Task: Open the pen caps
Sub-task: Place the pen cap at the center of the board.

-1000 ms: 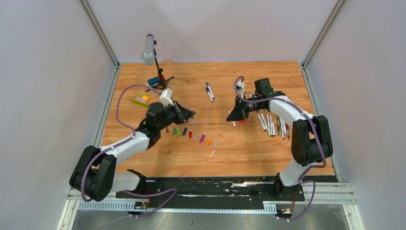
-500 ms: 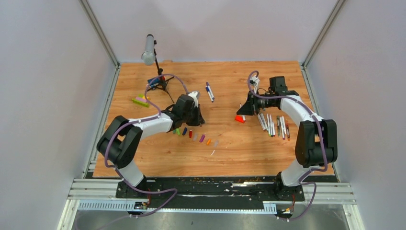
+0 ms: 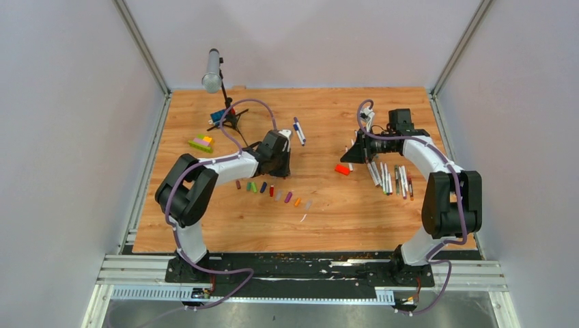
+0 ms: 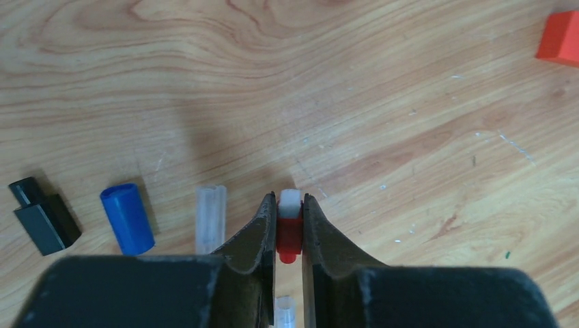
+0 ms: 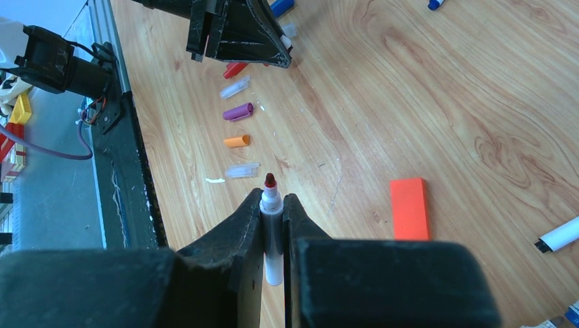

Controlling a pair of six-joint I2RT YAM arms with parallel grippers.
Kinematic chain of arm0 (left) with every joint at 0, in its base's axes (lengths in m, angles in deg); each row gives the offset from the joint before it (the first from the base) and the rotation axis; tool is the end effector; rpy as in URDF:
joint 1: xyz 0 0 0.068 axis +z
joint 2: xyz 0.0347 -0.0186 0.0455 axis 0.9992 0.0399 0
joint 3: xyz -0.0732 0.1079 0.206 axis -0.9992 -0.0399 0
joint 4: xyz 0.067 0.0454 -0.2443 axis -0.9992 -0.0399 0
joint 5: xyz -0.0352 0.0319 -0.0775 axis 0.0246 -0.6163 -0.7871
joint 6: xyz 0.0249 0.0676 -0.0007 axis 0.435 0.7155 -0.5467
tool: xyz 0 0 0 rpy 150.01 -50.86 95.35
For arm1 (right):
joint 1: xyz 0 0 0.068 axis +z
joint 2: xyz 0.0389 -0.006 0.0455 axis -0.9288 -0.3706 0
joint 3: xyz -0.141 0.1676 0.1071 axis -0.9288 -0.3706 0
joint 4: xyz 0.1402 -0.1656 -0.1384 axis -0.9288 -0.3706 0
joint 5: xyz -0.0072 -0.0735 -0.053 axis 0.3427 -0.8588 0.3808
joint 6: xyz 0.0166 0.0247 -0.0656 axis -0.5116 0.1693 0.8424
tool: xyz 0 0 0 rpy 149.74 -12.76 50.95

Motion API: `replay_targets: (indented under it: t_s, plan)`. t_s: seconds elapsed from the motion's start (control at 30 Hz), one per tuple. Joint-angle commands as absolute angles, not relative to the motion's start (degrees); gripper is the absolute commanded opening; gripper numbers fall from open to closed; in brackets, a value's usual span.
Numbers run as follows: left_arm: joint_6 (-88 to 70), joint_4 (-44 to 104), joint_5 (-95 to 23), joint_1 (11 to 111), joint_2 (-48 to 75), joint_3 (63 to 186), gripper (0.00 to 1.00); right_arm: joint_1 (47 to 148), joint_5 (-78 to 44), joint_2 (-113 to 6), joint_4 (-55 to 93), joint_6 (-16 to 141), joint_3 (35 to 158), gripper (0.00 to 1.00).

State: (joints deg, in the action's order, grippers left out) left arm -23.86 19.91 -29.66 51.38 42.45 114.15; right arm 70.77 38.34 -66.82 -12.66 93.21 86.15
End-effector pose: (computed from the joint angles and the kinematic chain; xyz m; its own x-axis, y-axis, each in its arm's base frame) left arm 0.3057 -0.2276 0.1202 -0.8250 0.0621 -0.5617 0.2765 0.9112 -0.3053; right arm 0.3231 0.0672 0.1957 -0.6136 -0.2142 -0.7600 -0.7681 0.3854 0.5114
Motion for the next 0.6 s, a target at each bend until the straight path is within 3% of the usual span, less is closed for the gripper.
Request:
replay_targets:
  t_s: [0.0, 0.27, 0.57]
  plan:
    - [-20.65, 16.26, -25.68, 51.15, 43.53, 117.27, 0.21, 70.11, 40.59, -66.51, -12.21, 94.08, 86.66, 0.0]
    - [-19.21, 14.46, -24.43, 51.15, 42.87, 118.71, 0.34, 69.02, 40.39, -66.36, -12.61, 94.37, 86.87, 0.0]
    - [-18.14, 13.71, -24.34, 51.15, 38.67, 119.01, 0.39, 64.94, 37.69, -65.66, -13.52, 95.38, 87.52, 0.0]
